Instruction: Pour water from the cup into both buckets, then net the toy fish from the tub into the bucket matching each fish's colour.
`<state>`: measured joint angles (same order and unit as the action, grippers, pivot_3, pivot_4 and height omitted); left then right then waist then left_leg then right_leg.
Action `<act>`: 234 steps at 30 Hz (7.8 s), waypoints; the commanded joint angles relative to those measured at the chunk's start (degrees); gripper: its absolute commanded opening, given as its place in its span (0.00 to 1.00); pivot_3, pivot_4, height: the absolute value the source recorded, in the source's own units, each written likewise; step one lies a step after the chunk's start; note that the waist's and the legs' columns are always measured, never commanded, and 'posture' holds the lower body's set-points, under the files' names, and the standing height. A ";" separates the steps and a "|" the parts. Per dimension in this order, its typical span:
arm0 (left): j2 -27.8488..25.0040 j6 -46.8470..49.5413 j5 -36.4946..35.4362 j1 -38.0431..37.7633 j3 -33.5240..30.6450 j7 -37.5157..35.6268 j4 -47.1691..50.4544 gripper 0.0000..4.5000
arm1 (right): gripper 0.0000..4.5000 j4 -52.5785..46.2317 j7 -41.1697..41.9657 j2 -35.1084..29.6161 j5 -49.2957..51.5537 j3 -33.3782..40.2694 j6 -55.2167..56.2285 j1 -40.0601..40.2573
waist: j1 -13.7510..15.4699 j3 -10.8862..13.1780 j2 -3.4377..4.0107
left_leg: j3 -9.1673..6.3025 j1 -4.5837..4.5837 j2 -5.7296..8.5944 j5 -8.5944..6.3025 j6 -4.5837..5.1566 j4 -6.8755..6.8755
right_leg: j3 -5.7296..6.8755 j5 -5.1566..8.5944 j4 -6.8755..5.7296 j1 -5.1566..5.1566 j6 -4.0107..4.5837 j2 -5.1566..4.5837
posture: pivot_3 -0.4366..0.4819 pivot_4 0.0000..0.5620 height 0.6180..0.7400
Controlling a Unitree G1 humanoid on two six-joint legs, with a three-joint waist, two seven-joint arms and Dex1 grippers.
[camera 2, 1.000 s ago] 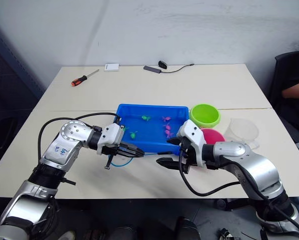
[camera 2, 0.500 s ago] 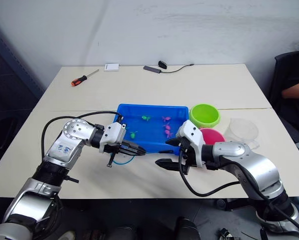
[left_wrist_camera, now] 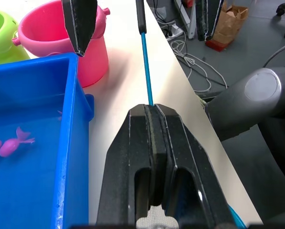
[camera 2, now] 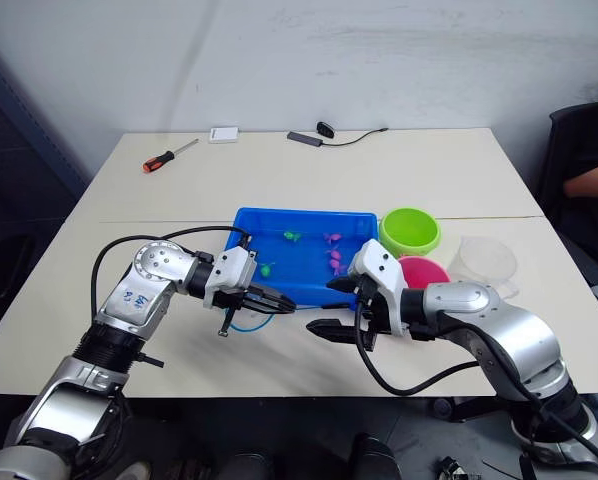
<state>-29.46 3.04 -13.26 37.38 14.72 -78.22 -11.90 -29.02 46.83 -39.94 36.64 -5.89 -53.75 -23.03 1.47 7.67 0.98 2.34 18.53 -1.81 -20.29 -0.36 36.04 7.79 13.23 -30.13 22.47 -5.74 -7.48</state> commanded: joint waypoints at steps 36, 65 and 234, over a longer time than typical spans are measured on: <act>-1.96 11.60 -2.93 4.50 -6.08 4.14 4.12 0.81 | 0.00 -1.74 -0.22 -1.28 0.61 1.42 1.86 0.47 | -0.10 0.01 -0.03 | 0.00 -0.01 0.03 0.01 0.01 0.04 | 0.00 0.00 -0.41 0.01 -0.01 0.01 | 0.48 0.27 1.00; -13.76 31.59 -16.90 -18.77 -28.85 20.92 22.85 0.99 | 0.00 9.58 -6.63 -6.96 -24.45 -1.96 23.22 -5.23 | -0.13 0.07 -0.10 | 0.08 -0.12 0.02 0.10 -0.26 -0.07 | -0.03 0.14 -0.35 0.05 0.19 -0.01 | 0.48 0.27 1.00; -7.58 20.76 -20.02 -28.02 -31.33 30.30 23.56 0.99 | 0.00 15.44 -0.21 10.31 -15.08 8.04 -12.69 -14.44 | -1.41 0.07 0.00 | -0.20 -0.23 -0.05 0.14 -0.29 -0.10 | -0.10 0.07 -0.69 0.10 0.15 -0.06 | 0.48 0.27 1.00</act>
<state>-36.61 25.01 -33.08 8.42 -16.48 -47.20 11.50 -10.36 46.94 -28.97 19.27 -0.58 -65.90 -37.79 0.05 7.74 0.98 2.14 18.30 -1.86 -20.15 -0.66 35.94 7.69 13.30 -30.79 22.56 -5.59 -7.55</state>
